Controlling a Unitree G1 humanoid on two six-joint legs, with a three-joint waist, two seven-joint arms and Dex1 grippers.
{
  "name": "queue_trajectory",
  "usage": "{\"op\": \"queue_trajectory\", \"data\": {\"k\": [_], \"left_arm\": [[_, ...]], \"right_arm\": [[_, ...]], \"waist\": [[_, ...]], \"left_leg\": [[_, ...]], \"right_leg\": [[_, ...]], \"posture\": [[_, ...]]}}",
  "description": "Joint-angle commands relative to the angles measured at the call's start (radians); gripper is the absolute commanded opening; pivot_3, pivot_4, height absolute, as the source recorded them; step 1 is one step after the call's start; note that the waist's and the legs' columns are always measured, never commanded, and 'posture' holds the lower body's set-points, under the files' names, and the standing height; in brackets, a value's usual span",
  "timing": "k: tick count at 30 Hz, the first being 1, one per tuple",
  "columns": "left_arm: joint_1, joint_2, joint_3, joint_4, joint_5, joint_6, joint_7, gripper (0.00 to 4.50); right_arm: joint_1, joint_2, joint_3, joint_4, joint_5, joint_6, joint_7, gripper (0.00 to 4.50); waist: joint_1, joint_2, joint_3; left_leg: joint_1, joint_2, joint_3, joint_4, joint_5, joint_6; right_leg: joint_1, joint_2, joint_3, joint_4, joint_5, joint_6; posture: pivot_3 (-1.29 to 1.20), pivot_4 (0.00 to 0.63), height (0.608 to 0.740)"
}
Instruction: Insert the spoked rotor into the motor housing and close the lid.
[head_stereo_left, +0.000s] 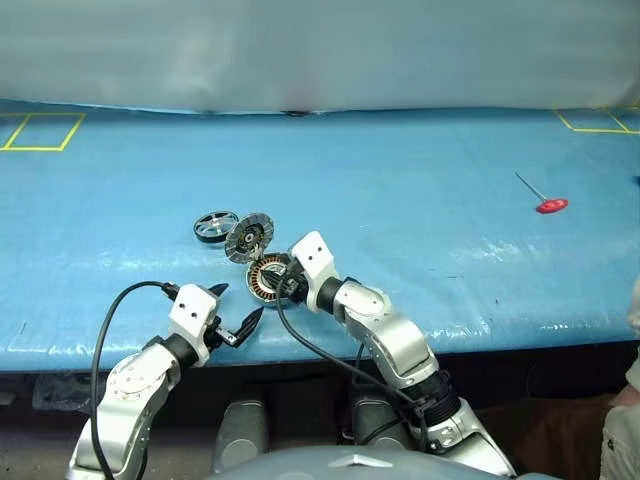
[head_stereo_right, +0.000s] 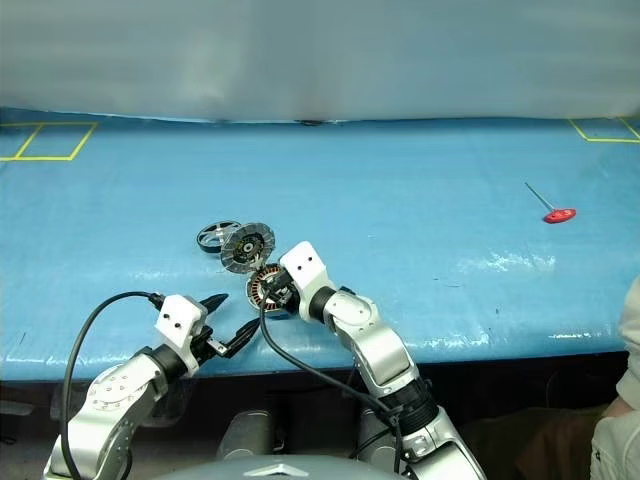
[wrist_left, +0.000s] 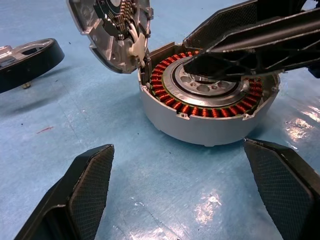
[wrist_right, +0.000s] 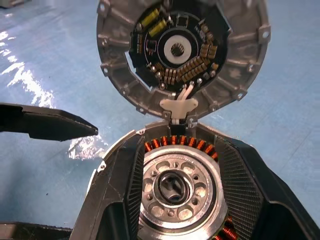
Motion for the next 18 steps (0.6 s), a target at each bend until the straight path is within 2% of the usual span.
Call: {"op": "queue_trajectory", "data": {"k": [1,3,10,18], "left_arm": [[-0.005,-0.001,0.0,-0.024,0.001,-0.018,-0.002,4.5],[-0.005,-0.001,0.0,-0.024,0.001,-0.017,-0.002,4.5],[-0.004,-0.005,-0.003,-0.025,-0.001,-0.016,0.001,4.5],[0.015,-0.002,-0.003,-0.042,0.0,-0.018,0.003,4.5]], "right_arm": [[-0.023,0.006,-0.01,-0.137,0.031,0.039,0.001,2.33],[-0.031,0.005,-0.012,-0.181,0.038,0.071,0.0,2.33],[-0.082,-0.055,0.05,-0.202,-0.029,0.197,-0.031,0.12],[-0.117,-0.088,0.116,-0.171,-0.068,0.278,-0.04,0.05]], "waist": [[-0.001,0.0,0.0],[-0.001,0.0,0.0],[0.001,0.0,0.0],[-0.002,0.0,0.0]], "left_leg": [[0.0,0.0,0.0,0.0,0.0,0.0],[0.0,0.0,0.0,0.0,0.0,0.0],[0.0,0.0,0.0,0.0,0.0,0.0],[-0.001,0.0,0.0,-0.001,0.0,0.0]], "right_leg": [[0.0,0.0,0.0,0.0,0.0,0.0],[0.0,0.0,0.0,0.0,0.0,0.0],[0.0,0.0,0.0,0.0,0.0,0.0],[0.0,0.0,0.0,0.0,0.0,-0.001]], "posture": [[0.0,0.15,0.74],[0.0,0.15,0.74],[0.0,0.15,0.74],[0.0,0.15,0.74]]}}
